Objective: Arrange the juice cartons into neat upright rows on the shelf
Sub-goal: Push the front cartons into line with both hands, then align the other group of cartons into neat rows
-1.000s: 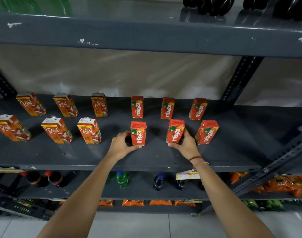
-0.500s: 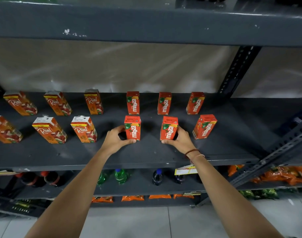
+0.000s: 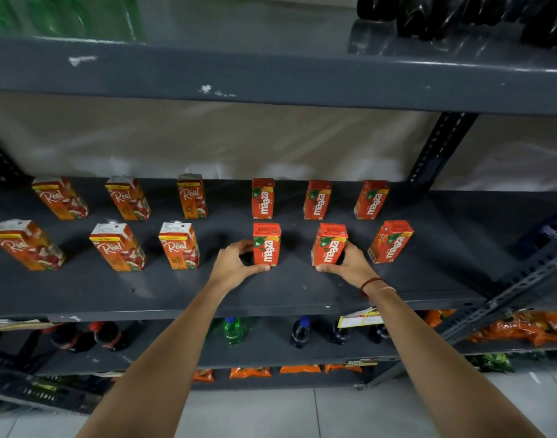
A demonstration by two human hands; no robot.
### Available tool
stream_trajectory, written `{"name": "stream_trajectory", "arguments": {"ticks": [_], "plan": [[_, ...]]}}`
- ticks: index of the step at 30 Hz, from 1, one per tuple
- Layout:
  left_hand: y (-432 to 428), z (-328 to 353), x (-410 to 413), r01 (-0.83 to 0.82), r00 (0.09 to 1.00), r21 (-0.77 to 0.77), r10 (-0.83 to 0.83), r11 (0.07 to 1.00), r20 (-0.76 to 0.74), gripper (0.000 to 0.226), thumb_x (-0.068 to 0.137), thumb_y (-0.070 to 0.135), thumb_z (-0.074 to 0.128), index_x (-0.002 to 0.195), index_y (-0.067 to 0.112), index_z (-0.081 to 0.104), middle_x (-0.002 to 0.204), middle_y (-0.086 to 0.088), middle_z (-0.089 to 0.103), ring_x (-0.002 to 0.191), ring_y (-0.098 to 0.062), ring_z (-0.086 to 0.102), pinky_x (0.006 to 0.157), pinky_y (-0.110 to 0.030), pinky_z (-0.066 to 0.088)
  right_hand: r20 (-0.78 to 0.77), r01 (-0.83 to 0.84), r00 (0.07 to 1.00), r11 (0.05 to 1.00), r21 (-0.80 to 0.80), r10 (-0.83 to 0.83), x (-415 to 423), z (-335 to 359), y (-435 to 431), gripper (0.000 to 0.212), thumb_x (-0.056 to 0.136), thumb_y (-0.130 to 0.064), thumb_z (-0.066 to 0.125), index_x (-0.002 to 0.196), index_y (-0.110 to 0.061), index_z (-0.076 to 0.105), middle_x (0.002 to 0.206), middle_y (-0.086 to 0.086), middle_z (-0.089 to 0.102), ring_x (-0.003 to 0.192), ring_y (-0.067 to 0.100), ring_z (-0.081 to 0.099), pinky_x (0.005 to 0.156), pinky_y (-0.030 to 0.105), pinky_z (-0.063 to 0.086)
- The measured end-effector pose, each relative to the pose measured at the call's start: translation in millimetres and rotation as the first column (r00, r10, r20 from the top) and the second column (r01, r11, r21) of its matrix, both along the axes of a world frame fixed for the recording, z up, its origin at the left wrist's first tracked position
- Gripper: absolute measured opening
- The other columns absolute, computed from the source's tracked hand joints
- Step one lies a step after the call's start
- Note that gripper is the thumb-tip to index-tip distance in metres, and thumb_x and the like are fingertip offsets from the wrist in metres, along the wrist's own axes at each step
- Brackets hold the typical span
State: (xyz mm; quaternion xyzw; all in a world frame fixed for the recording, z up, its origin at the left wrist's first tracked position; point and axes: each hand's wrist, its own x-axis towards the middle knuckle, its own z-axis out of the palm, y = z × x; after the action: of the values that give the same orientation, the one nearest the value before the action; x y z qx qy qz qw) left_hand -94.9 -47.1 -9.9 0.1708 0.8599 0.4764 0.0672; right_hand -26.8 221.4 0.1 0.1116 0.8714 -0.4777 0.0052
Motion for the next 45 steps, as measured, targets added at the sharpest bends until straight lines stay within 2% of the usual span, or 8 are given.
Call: {"name": "stream_trajectory", "arguments": {"ticks": [6, 11, 13, 16, 20, 25, 34, 45], "plan": [[-5, 3, 7, -0.004, 1.000, 0.008, 0.004, 1.000, -0.004, 0.067, 0.061, 0.033, 0.086, 0.120, 0.015, 0.058, 0.119, -0.003, 0.065, 0.111, -0.017, 0.058, 0.096, -0.033, 0.045, -0.209, 0.384, 0.901, 0.923, -0.024, -0.381, 26, -6, -33, 0.066, 0.062, -0.008, 0.088, 0.119, 0.000, 0.057, 0.119, 0.015, 0.064, 0.109, 0.026, 0.060, 0.095, 0.033, 0.047], [-43, -2, 38, -0.048, 0.996, 0.119, 0.057, 0.992, -0.073, 0.047, 0.074, 0.023, 0.079, 0.117, 0.012, 0.062, 0.118, -0.003, 0.066, 0.110, -0.014, 0.058, 0.096, -0.037, 0.047, -0.470, 0.582, 0.646, 0.786, -0.207, -0.602, 68, -20, -105, 0.021, 0.076, -0.007, 0.078, 0.093, -0.011, 0.065, 0.098, 0.027, 0.063, 0.081, 0.022, 0.063, 0.071, 0.009, 0.045], [-77, -9, 55, -0.145, 0.976, 0.186, 0.171, 0.972, -0.135, 0.025, 0.079, 0.024, 0.074, 0.102, 0.020, 0.068, 0.103, 0.004, 0.071, 0.096, -0.005, 0.063, 0.086, -0.035, 0.053, -0.471, 0.500, 0.693, 0.835, -0.231, -0.546, 72, -22, -142, 0.022, 0.078, -0.005, 0.075, 0.085, -0.022, 0.062, 0.089, 0.025, 0.064, 0.071, 0.007, 0.061, 0.066, 0.009, 0.048], [-131, -15, 70, -0.368, 0.892, 0.254, 0.416, 0.894, -0.174, 0.006, 0.083, 0.026, 0.068, 0.088, 0.027, 0.066, 0.088, 0.008, 0.069, 0.082, -0.005, 0.064, 0.075, -0.040, 0.056, -0.447, 0.333, 0.826, 0.937, -0.104, -0.343, 56, -18, -191, 0.019, 0.077, -0.013, 0.078, 0.090, -0.020, 0.066, 0.092, 0.013, 0.065, 0.072, 0.011, 0.063, 0.067, 0.012, 0.050], [-174, -8, 59, -0.656, 0.679, 0.219, 0.691, 0.722, -0.247, 0.027, 0.080, 0.034, 0.069, 0.101, 0.020, 0.059, 0.100, 0.000, 0.060, 0.094, -0.023, 0.058, 0.083, -0.050, 0.049, -0.317, 0.118, 0.940, 0.992, -0.035, -0.123, 8, -3, -235, 0.051, 0.071, -0.022, 0.083, 0.116, -0.011, 0.063, 0.109, 0.000, 0.058, 0.094, 0.012, 0.059, 0.077, 0.015, 0.049], [-181, -4, 31, -0.695, 0.715, -0.073, 0.678, 0.715, -0.170, 0.093, 0.070, 0.053, 0.074, 0.139, 0.006, 0.033, 0.138, -0.016, 0.048, 0.128, -0.031, 0.041, 0.104, -0.050, 0.027, -0.155, -0.019, 0.988, 0.999, -0.030, 0.014, -34, 3, -264, 0.086, 0.066, -0.021, 0.087, 0.137, -0.005, 0.044, 0.134, 0.009, 0.055, 0.122, 0.021, 0.053, 0.103, 0.035, 0.046], [-179, -11, 11, -0.743, 0.662, -0.077, 0.711, 0.665, -0.236, 0.045, 0.073, 0.040, 0.074, 0.103, 0.010, 0.059, 0.105, -0.012, 0.070, 0.107, -0.028, 0.060, 0.104, -0.044, 0.029, -0.170, 0.027, 0.985, 0.997, 0.071, -0.015, -48, -3, -271, 0.047, 0.075, -0.015, 0.080, 0.115, -0.003, 0.058, 0.116, 0.016, 0.065, 0.109, 0.028, 0.061, 0.093, 0.035, 0.048], [-178, -16, 11, -0.757, 0.638, -0.028, 0.729, 0.653, -0.249, 0.041, 0.074, 0.039, 0.073, 0.101, 0.011, 0.061, 0.103, -0.010, 0.071, 0.104, -0.026, 0.061, 0.104, -0.042, 0.032, -0.147, 0.036, 0.989, 0.998, 0.059, -0.027, -47, -2, -275, 0.047, 0.078, -0.017, 0.077, 0.119, -0.006, 0.058, 0.118, 0.017, 0.064, 0.111, 0.029, 0.059, 0.098, 0.040, 0.048]]}}
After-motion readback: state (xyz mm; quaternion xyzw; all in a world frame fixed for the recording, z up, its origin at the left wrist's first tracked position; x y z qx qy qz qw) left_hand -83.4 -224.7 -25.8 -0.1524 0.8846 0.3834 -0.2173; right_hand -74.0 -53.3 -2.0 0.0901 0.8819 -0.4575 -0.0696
